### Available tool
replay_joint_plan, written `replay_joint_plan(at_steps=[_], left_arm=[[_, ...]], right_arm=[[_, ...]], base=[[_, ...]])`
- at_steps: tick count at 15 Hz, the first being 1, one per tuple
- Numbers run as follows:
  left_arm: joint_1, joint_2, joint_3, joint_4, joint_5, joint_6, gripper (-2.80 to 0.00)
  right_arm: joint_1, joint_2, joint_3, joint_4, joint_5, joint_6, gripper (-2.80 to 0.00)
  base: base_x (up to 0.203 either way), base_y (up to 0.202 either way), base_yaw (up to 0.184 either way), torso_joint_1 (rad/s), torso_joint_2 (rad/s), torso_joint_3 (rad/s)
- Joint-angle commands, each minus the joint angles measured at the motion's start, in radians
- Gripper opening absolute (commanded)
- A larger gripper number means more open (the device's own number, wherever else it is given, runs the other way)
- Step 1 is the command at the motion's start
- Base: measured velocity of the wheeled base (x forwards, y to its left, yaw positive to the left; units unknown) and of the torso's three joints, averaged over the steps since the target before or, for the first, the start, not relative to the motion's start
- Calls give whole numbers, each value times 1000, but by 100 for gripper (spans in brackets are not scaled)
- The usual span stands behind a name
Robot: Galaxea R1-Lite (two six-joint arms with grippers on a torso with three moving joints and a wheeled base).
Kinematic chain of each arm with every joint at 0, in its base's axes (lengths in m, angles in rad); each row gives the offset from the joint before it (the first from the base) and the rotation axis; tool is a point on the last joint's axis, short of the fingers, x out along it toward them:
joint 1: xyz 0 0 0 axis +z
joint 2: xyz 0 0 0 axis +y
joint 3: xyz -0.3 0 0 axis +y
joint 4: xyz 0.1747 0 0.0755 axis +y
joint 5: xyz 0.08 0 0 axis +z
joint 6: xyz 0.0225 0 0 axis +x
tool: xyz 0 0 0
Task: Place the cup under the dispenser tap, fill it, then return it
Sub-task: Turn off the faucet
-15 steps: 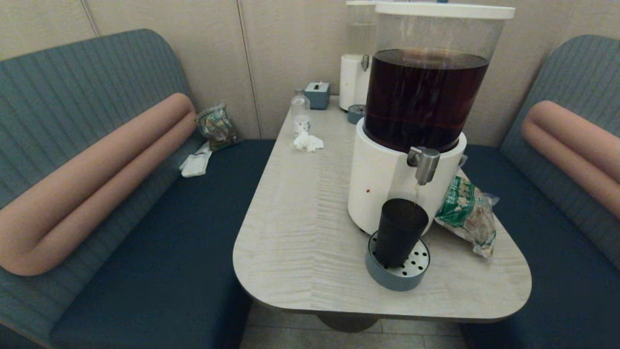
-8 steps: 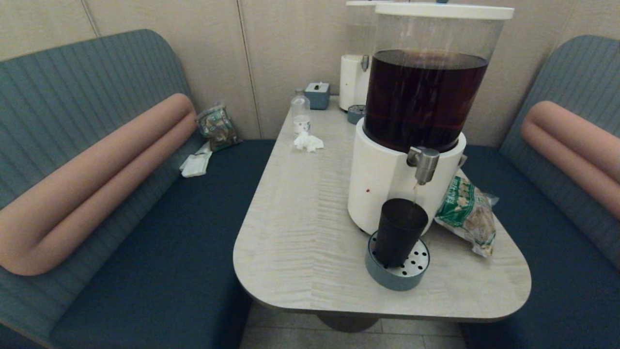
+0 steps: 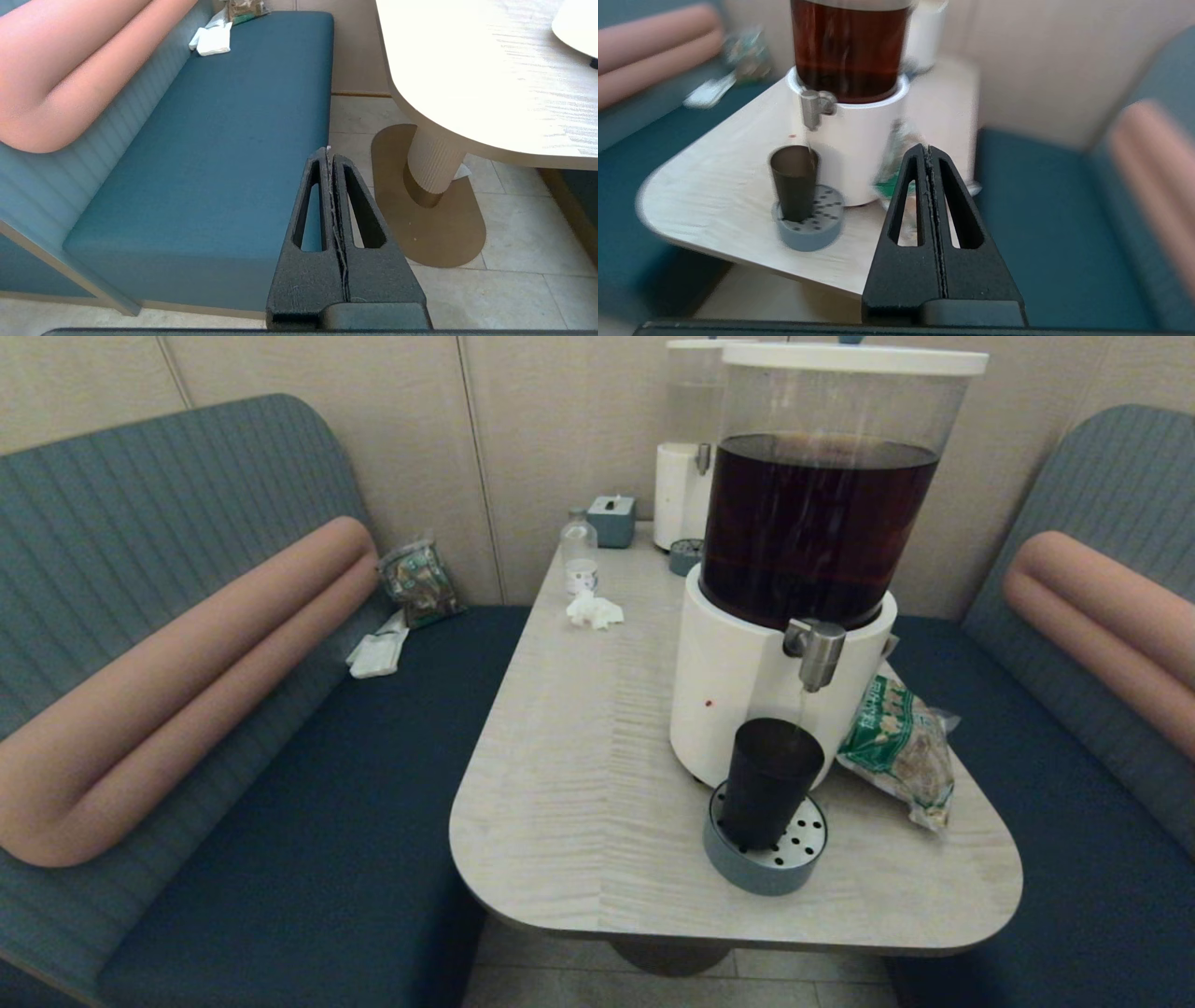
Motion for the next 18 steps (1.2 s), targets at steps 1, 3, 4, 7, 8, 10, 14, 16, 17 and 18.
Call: replay_joint_plan(at_steps=[1, 3, 4, 7, 8, 10, 14, 16, 17, 18], left_arm=[[0, 2, 0, -2, 1, 0, -280], [0, 2, 0, -2, 1, -1, -280], [0, 2, 0, -1, 1, 0, -280], [0, 2, 0, -2, 1, -1, -280], [0, 2, 0, -2, 1, -1, -280], [0, 2, 0, 0, 1, 0, -280], [0, 2, 0, 0, 1, -1, -280], [0, 2, 0, 0, 1, -1, -280], [-1, 2, 0, -2, 1, 0, -280], [0, 2, 0, -2, 1, 0, -280]], right_arm=[[49, 405, -177, 35, 7, 25, -280], [190, 656, -355, 83, -80, 56, -280], [282, 757, -427, 98, -162, 68, -280], [536, 999, -662, 140, -449, 104, -280], [602, 1047, -730, 163, -541, 127, -280], [702, 1098, -833, 244, -594, 191, -280], [790, 1127, -894, 332, -551, 330, -280], [790, 1126, -892, 354, -491, 418, -280], [790, 1123, -889, 361, -462, 444, -280], [785, 1121, -887, 366, -407, 490, -280]], base=[[0, 0, 0, 0, 0, 0], [0, 0, 0, 0, 0, 0], [0, 0, 0, 0, 0, 0], [0, 0, 0, 0, 0, 0], [0, 0, 0, 0, 0, 0], [0, 0, 0, 0, 0, 0], [0, 0, 0, 0, 0, 0], [0, 0, 0, 0, 0, 0], [0, 0, 0, 0, 0, 0], [0, 0, 0, 0, 0, 0]])
